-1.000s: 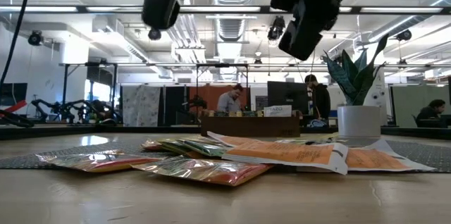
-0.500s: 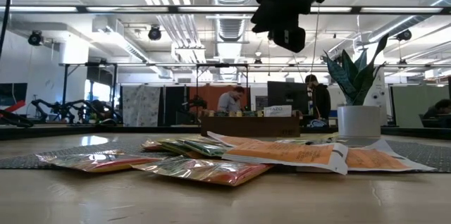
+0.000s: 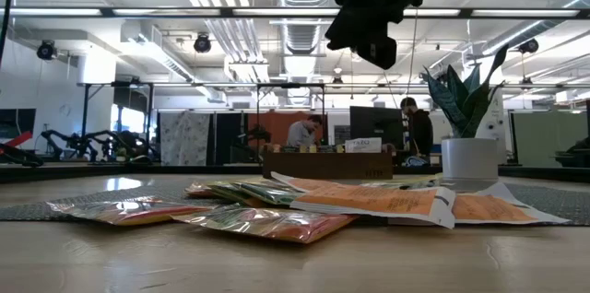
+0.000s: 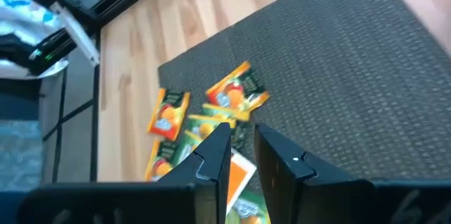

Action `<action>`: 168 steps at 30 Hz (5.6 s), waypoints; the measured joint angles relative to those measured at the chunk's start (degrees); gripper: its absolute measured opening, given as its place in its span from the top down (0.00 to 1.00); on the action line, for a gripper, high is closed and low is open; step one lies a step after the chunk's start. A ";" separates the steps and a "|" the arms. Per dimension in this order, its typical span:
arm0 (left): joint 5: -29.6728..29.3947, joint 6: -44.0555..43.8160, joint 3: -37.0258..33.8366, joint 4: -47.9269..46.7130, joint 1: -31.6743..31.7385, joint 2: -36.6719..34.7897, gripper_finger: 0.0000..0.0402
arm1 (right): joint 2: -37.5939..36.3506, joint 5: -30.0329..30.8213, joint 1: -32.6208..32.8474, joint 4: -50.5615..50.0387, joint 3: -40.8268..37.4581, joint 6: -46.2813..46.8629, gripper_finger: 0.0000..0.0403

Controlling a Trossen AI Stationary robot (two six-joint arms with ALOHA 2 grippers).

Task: Pick & Place Tea
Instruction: Put the white orange tea bag into the right section of the wooden organizer

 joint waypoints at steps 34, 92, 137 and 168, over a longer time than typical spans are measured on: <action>-0.23 0.75 0.00 -1.92 8.12 0.44 0.70 | 0.42 -0.31 -7.55 0.11 1.46 -4.11 0.84; 11.77 -13.56 -0.02 -5.26 -4.41 11.87 0.70 | 0.46 4.29 28.71 9.47 -15.54 44.42 0.75; 26.81 -22.89 14.55 -14.72 -7.25 40.92 0.70 | 8.33 24.73 41.07 25.74 -17.09 59.65 0.71; 23.80 2.76 13.09 -7.99 -6.43 44.71 0.70 | 24.03 34.53 40.97 3.98 1.13 78.19 0.67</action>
